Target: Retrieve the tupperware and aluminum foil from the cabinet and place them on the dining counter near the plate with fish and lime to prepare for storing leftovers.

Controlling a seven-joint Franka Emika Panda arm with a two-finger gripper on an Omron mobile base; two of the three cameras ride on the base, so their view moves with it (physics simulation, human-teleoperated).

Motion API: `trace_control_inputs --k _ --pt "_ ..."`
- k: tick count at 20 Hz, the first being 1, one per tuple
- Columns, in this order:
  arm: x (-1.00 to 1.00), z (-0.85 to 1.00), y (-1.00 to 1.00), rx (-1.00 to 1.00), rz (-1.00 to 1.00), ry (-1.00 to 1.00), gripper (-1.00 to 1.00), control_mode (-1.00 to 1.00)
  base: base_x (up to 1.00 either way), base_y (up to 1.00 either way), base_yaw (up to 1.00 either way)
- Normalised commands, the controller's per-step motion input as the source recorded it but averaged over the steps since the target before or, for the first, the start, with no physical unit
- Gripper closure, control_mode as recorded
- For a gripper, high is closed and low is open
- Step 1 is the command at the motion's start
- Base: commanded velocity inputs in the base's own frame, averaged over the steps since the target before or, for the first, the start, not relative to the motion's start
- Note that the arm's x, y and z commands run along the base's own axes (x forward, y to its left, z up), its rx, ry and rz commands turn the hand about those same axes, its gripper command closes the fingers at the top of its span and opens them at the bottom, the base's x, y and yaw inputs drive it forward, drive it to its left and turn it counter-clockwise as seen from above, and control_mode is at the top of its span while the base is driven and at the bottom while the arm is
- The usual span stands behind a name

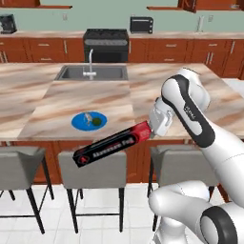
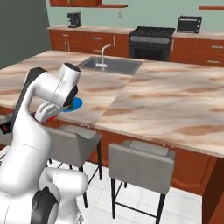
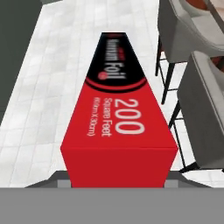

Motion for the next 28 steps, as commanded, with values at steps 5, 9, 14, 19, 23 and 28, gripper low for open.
trace_control_inputs --k 5,9,14,19,23,28 --pt "0.00 0.00 0.00 0.00 0.00 0.00 1.00 1.00 0.56 1.00 -0.46" --pt "0.00 0.00 0.00 0.00 0.00 0.00 1.00 1.00 0.60 0.92 -0.55" --pt "0.00 0.00 0.00 0.00 0.00 0.00 1.00 1.00 0.61 0.76 -0.57" --pt "0.00 0.00 0.00 0.00 0.00 0.00 1.00 1.00 0.63 0.49 -0.49" --pt "0.44 -0.03 0.05 -0.02 -0.29 -0.30 1.00 -1.00 0.00 0.00 0.00" --pt "0.28 -0.26 -0.17 0.00 -0.28 -0.25 1.00 -1.00 0.00 0.00 0.00"
